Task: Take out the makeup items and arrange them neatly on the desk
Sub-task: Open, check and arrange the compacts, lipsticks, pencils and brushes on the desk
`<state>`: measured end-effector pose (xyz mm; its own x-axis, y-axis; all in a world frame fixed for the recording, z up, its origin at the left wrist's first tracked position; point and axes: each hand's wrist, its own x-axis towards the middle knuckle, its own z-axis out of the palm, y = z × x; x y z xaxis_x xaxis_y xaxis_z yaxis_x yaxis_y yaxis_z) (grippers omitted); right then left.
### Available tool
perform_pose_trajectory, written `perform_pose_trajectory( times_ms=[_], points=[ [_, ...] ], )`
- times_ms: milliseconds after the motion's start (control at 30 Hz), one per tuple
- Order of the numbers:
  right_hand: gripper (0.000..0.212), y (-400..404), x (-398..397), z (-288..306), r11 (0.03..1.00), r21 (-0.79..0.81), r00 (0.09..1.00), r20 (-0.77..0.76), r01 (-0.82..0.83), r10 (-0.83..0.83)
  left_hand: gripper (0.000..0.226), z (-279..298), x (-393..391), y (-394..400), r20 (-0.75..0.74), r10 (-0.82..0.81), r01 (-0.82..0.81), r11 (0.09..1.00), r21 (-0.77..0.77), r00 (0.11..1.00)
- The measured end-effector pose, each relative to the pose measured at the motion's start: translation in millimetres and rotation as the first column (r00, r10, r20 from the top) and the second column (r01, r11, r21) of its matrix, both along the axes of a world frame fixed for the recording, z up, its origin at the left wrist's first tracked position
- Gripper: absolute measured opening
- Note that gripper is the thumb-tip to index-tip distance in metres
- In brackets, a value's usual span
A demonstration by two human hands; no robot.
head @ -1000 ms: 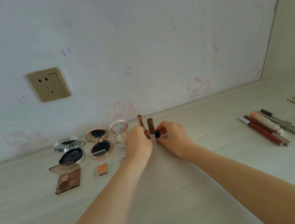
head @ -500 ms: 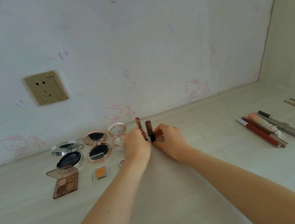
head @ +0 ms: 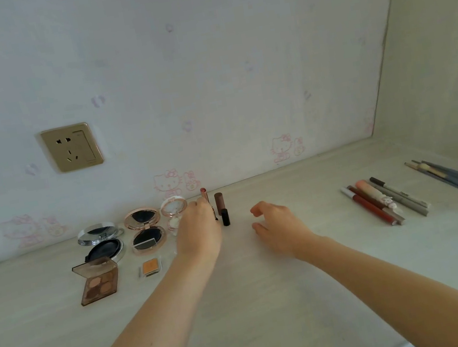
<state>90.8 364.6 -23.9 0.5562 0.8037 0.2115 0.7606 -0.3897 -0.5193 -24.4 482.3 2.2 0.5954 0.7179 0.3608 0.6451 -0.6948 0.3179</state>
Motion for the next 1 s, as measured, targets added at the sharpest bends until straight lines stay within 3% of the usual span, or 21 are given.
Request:
perform_pose_trajectory(
  times_ms=[133, 300, 600, 833, 933, 1000],
  points=[
    [0.038, -34, -2, 6, 0.998, -0.067, 0.994, 0.106, -0.012, 0.019, 0.023, 3, -14, -18, -0.019, -0.031, 0.033, 0.996, 0.083, 0.999],
    [0.039, -78, 1, 14, 0.992, -0.122, 0.98, 0.201, 0.024, 0.001, 0.027, -9, -13, -55, 0.017, -0.144, 0.143, 0.988, 0.055, 0.989],
    [0.039, -156, 28, 20, 0.972, -0.178, 0.949, 0.301, 0.153, -0.095, 0.029, -34, 32, -121, -0.102, -0.362, 0.372, 0.921, 0.115, 0.927],
    [0.046, -195, 68, 30, 0.95, -0.191, 0.939, 0.29, 0.247, -0.186, 0.03, -37, 88, -154, -0.15, -0.484, 0.503, 0.852, 0.146, 0.862],
    [0.034, -200, 91, 29, 0.92, -0.218, 0.92, 0.296, 0.326, -0.256, 0.031, -37, 116, -158, -0.17, -0.5, 0.524, 0.837, 0.155, 0.849],
    [0.029, -199, 105, 28, 0.903, -0.227, 0.913, 0.279, 0.364, -0.298, 0.028, -34, 135, -158, -0.106, -0.517, 0.527, 0.842, 0.117, 0.85]
  ],
)
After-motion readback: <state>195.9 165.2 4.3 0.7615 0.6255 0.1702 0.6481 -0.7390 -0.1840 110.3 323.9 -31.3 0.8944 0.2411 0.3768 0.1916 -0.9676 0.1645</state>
